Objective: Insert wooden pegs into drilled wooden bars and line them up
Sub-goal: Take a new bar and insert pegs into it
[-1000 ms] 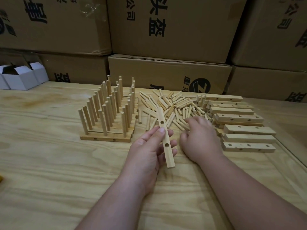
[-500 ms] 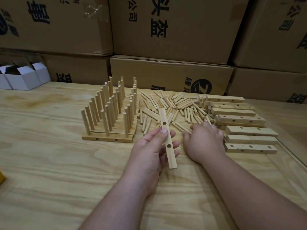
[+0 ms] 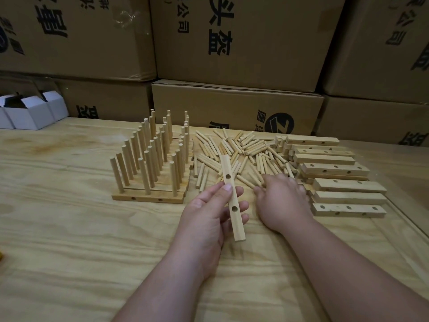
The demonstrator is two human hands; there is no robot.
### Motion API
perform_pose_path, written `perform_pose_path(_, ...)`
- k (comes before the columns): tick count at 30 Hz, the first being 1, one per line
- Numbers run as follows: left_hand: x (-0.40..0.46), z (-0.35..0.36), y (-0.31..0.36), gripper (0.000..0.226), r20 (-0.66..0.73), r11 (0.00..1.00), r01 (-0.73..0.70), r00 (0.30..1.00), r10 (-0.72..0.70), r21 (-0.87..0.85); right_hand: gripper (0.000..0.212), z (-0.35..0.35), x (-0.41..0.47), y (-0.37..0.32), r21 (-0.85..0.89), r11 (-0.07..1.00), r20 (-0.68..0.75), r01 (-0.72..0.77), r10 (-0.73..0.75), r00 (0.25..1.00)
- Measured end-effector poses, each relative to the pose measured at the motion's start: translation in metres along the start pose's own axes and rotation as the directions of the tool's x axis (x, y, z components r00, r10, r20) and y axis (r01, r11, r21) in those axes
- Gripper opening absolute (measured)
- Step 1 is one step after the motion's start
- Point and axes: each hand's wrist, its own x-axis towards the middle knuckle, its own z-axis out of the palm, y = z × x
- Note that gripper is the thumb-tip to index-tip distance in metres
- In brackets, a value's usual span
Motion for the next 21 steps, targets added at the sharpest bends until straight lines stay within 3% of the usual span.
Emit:
perform_pose_path(4,0.0,0.0,0.001,0.05,-0.001,1.0,-0.01,1.0,0.01,0.0,0.028,0.002,0.0,0.002,0.032,0.998,-0.042,0.053,-0.052,0.998)
perform_pose_path(13,-0.001,0.001,0.001,0.026,-0.027,1.0,-0.015,1.0,0.014,-0.02,0.012,-0.005,-0.001,0.003,0.184,0.967,-0.186,0.176,-0.141,0.972)
perform_pose_path(17,0.0,0.003,0.001,0.037,-0.031,0.999,-0.033,0.999,0.032,-0.034,0.013,-0.012,-0.008,0.003,0.259,0.931,-0.254,0.258,-0.192,0.948)
perform_pose_path(21,-0.001,0.002,0.001,0.035,-0.057,0.999,-0.025,0.998,0.024,-0.025,0.007,-0.017,-0.022,0.002,0.288,0.92,-0.189,0.268,-0.22,0.957)
